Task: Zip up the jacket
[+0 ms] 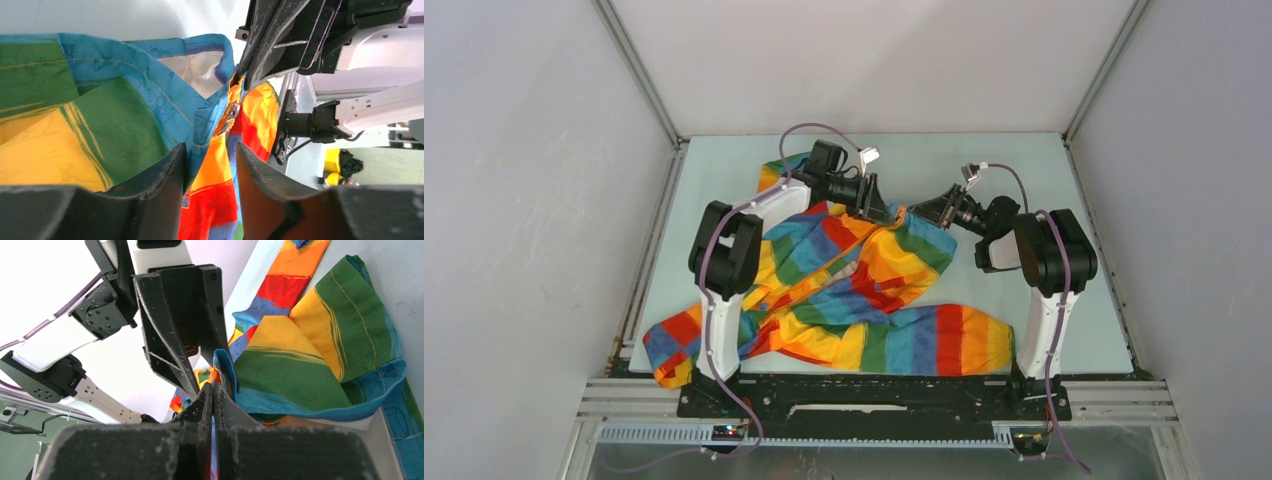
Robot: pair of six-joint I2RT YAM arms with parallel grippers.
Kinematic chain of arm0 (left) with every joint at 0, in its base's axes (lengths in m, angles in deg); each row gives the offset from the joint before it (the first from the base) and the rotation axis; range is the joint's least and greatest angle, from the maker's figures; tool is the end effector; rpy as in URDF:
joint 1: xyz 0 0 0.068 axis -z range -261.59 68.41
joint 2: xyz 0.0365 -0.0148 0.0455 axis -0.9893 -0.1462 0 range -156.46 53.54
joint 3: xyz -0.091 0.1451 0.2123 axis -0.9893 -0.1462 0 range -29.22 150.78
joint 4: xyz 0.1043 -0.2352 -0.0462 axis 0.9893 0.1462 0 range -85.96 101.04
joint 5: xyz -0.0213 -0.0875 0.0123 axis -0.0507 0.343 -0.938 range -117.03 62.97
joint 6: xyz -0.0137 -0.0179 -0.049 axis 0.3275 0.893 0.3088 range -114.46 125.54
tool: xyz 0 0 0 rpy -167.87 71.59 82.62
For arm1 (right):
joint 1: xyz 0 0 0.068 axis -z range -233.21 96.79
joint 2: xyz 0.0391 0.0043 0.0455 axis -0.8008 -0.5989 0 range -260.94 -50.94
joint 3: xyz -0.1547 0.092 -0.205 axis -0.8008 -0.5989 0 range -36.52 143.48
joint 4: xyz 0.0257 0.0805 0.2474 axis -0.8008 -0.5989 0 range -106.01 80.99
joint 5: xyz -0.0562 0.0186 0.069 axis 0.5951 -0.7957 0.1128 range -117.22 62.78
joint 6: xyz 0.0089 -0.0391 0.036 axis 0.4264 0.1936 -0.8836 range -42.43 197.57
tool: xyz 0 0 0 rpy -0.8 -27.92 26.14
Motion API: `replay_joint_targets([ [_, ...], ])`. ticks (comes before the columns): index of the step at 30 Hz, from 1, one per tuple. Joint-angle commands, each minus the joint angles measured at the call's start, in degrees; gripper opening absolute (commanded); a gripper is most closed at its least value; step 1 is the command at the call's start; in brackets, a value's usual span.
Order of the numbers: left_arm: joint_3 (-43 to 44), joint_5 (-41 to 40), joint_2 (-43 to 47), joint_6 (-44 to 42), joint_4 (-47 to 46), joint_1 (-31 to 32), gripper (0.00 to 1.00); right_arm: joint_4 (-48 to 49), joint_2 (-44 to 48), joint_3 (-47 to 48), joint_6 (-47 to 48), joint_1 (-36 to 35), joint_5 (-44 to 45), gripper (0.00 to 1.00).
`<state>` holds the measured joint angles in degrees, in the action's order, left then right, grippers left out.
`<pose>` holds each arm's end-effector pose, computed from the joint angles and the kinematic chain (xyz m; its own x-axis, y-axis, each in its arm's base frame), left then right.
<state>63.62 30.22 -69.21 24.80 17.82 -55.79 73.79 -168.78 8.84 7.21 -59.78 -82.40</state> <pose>0.4123 -0.2325 0.2009 -0.8454 0.2105 -0.4909 0.5339 0.3090 -0.7871 0.3613 0.0710 0.1483 -0.7574 0.4542 -0.4691 -0.4592 0.1402 0.8772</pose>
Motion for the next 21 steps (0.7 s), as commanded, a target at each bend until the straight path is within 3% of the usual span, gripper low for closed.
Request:
replay_joint_targets([
  [1, -3.87, -5.14, 8.16, 3.70, -2.40, -0.04, 0.63, 4.28, 2.88, 0.67, 1.37, -0.21, 1.48, 0.00],
  [2, -5.17, -5.93, 9.16, 4.82, -3.31, -0.11, 0.71, 4.24, 2.88, 0.69, 1.44, -0.27, 1.41, 0.00],
  [6, -11.63, -13.89, 15.23, 8.45, -4.28, -0.14, 0.73, 4.30, 2.79, 0.69, 1.52, -0.22, 1.30, 0.00],
  [15, -25.73, -32.01, 28.13, 26.57, -14.45, 2.79, 0.56, 4.32, 3.11, 0.74, 1.32, -0.26, 0.87, 0.00],
  [21, -29.78, -33.28, 26.96, 39.27, -28.04, 6.09, 0.49, 4.34, 3.49, 0.69, 1.25, -0.28, 0.70, 0.00],
])
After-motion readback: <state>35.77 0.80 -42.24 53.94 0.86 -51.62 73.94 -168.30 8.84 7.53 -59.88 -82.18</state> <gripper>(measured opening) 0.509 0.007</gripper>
